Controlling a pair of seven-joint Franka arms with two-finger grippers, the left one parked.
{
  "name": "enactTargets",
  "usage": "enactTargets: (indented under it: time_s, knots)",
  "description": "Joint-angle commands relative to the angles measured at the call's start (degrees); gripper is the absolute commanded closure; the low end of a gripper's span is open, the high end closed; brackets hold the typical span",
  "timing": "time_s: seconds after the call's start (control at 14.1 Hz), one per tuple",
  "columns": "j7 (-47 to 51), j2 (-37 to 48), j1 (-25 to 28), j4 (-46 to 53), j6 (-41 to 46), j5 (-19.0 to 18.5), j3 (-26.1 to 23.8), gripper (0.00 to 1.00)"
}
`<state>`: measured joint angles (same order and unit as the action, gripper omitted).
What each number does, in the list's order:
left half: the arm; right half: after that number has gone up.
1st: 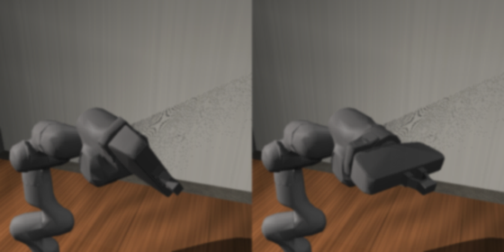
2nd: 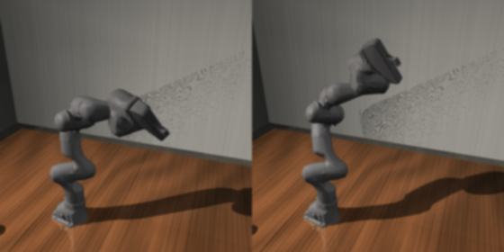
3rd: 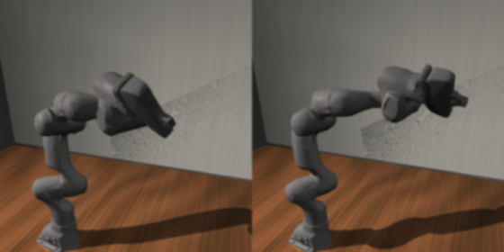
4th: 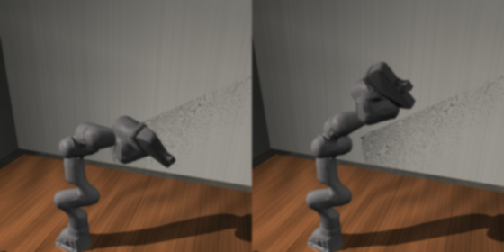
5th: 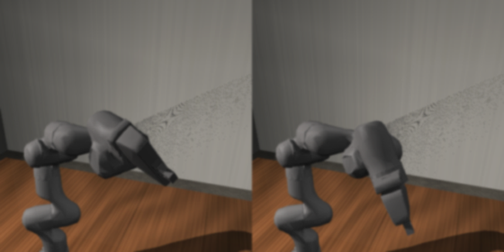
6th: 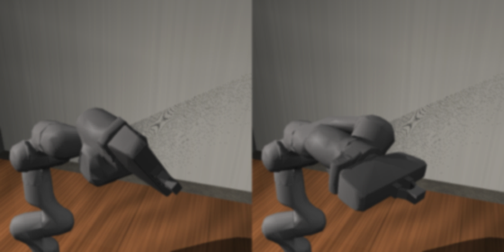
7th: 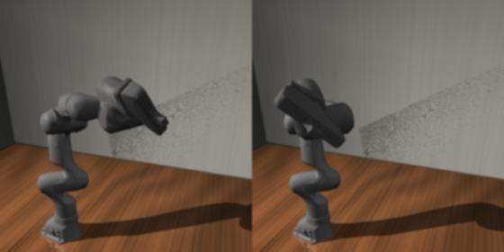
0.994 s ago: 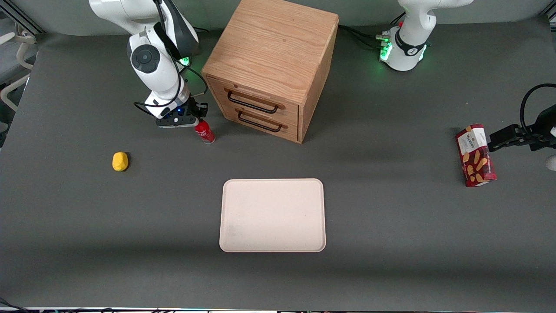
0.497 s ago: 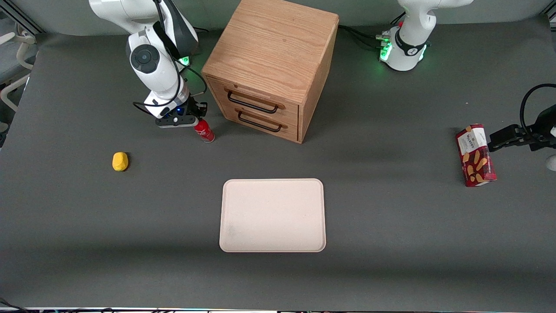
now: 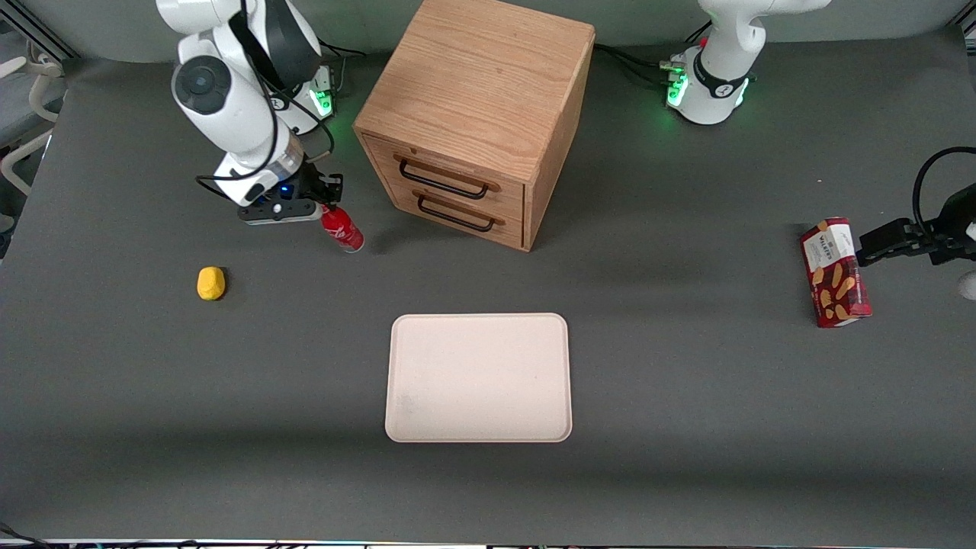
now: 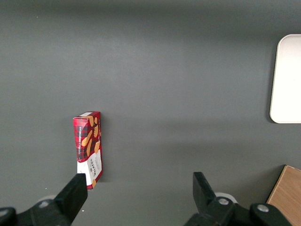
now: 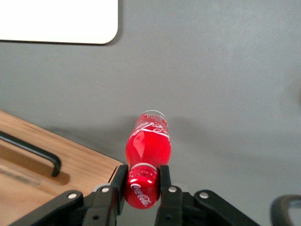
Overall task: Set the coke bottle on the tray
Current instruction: 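Lift the held bottle and carry it toward the white tray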
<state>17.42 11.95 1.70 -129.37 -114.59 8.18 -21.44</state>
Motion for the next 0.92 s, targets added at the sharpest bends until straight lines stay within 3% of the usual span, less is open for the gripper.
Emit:
enactTargets:
  time_s: [0.0,0.28,0.57,0.85]
  knots:
    - [-1.4,-2.4,0.0,10.3,8.4,-0.2,2.0,1.00]
    - [-2.5,-7.4,-0.1,22.6,14.8,-5.3,2.5,1.00]
    - [-2.3,-18.5,0.0,42.0,24.2,-6.2,3.3,1.00]
    - [-2.0,-30.9,0.8,58.4,28.4,-11.7,1.2,1.00]
